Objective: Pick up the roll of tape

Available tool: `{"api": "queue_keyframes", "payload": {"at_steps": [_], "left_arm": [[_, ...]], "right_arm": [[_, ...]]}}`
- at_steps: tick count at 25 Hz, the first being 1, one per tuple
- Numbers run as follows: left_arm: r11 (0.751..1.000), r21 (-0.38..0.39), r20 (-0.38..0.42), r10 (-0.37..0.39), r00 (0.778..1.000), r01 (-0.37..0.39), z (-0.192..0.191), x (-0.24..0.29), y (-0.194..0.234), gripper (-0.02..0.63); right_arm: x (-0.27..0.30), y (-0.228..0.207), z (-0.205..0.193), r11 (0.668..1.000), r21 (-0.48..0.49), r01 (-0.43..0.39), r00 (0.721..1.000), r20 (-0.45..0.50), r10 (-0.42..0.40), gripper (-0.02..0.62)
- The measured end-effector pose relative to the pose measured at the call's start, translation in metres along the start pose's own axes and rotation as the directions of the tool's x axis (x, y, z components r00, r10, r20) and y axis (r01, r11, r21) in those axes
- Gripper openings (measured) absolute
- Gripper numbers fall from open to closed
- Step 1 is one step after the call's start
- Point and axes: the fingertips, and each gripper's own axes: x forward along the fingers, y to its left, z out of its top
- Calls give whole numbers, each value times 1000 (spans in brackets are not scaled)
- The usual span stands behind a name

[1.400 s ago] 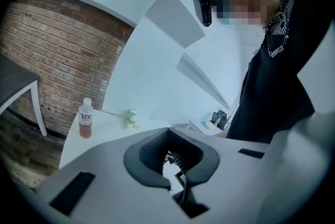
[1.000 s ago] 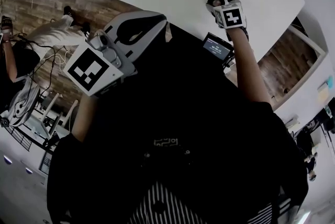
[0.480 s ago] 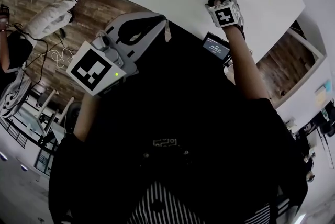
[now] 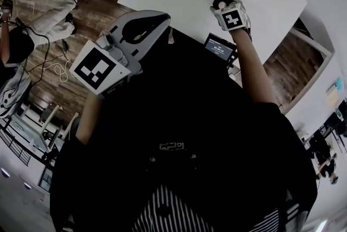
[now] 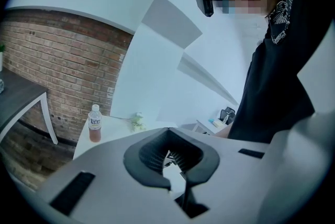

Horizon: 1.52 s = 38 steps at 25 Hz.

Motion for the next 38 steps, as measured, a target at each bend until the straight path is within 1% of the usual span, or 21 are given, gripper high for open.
{"api": "queue_keyframes", "payload": {"at_steps": [3,5,9,12,16,19,23,28,31,34,36,38], "left_arm": [[999,24,3,-26,1000,26,7,3,0,6],[998,32,9,-53,999,53,15,8,5,6],[989,76,11,-128,992,127,25,16,19,6],[980,97,17,-176,984,173,30,22,29,6],[962,142,2,-235,972,233,34,29,36,6],[952,158,-9,-266,964,264,38,38,41,6],[937,179,-19,-303,953,301,47,49,45,6],[915,218,-10,-346,938,340,60,58,36,6],[913,217,11,-357,934,346,70,65,35,6],[916,210,26,-354,935,341,80,71,40,6],[917,199,33,-358,933,345,84,70,41,6],[915,200,34,-365,930,351,87,68,42,6]], "right_arm": [[-23,-3,15,999,46,1,998,63,-4,354],[-37,-5,28,995,100,-8,992,123,-5,354],[-65,-14,43,976,217,11,977,205,-57,354],[-87,-17,52,959,284,22,961,260,-98,354],[-123,-15,68,941,339,22,928,343,-145,354],[-153,-6,81,921,388,-33,891,429,-148,354],[-196,6,100,905,419,-73,829,531,-179,354],[-258,15,120,908,410,-81,748,628,-217,354],[-291,20,130,909,407,-87,696,677,-237,354],[-313,26,143,907,405,-112,642,726,-245,353],[-323,33,149,906,408,-117,622,741,-253,354],[-330,37,151,905,412,-107,609,746,-267,354]]}}
